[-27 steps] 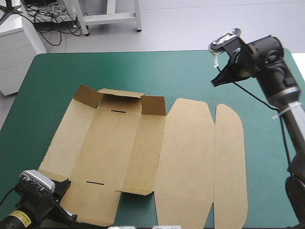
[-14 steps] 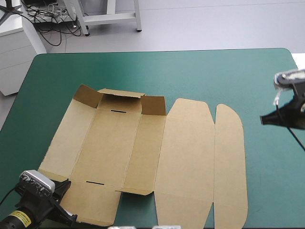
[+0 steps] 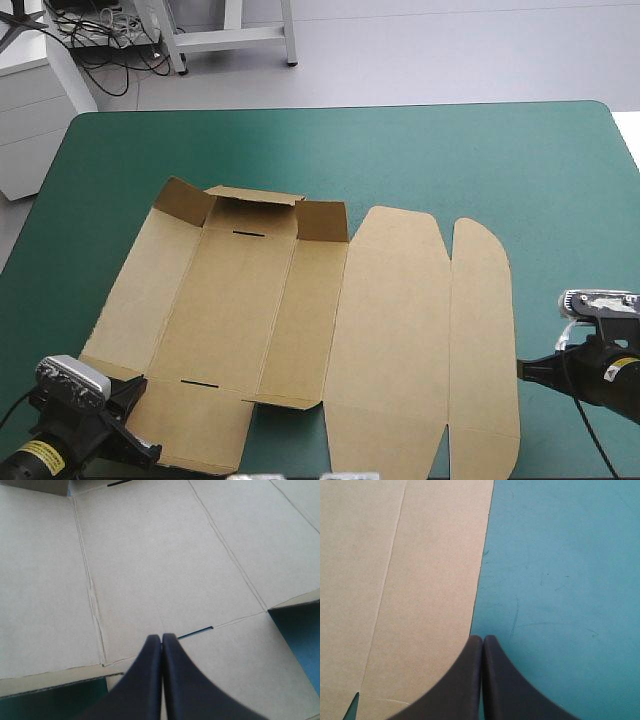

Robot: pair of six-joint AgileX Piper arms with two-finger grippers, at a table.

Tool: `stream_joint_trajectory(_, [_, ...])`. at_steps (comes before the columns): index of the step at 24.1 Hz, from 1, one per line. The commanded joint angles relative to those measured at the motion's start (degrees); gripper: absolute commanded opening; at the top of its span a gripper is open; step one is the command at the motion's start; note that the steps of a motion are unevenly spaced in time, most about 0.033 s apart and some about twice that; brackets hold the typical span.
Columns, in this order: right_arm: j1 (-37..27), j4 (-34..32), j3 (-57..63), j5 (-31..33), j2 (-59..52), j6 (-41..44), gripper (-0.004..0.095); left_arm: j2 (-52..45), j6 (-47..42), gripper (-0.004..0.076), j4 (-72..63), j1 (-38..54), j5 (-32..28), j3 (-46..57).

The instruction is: Fold the box

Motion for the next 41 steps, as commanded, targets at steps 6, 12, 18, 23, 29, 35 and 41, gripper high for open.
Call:
stream_joint_trajectory(6, [-0.5,0.3,-1.4,-4.3,0.0,-1.8,-0.002,9.6,-7.5,-0.001,2.0,0.0,-0.7,-10.2])
stream_joint_trajectory(12, [-0.5,0.5,-1.4,-7.5,0.0,-1.8,-0.002,22.3,-7.5,-0.001,2.0,0.0,3.5,-20.7])
stream_joint_trajectory(18, [-0.5,0.5,-1.4,-7.5,0.0,-1.8,-0.002,33.6,-7.6,-0.001,3.8,0.0,2.3,-27.8])
stream_joint_trajectory(23, [-0.5,0.5,-1.4,-7.5,0.0,-1.5,-0.002,40.4,-7.9,-0.001,4.6,0.0,-0.5,-31.8])
stream_joint_trajectory(29, [-0.5,0.5,-1.4,-7.5,0.0,-1.4,-0.0019,50.9,-6.4,-0.001,5.6,15.7,-2.7,-40.5])
stream_joint_trajectory(35, [-0.5,0.5,-1.4,-7.5,0.0,-1.8,-0.002,55.7,13.8,-0.001,-23.5,47.7,2.0,-43.0])
stream_joint_trajectory(41, [-0.5,0.5,-1.4,-7.6,0.0,-3.7,-0.002,61.3,27.1,-0.001,-32.5,62.0,10.9,-43.0])
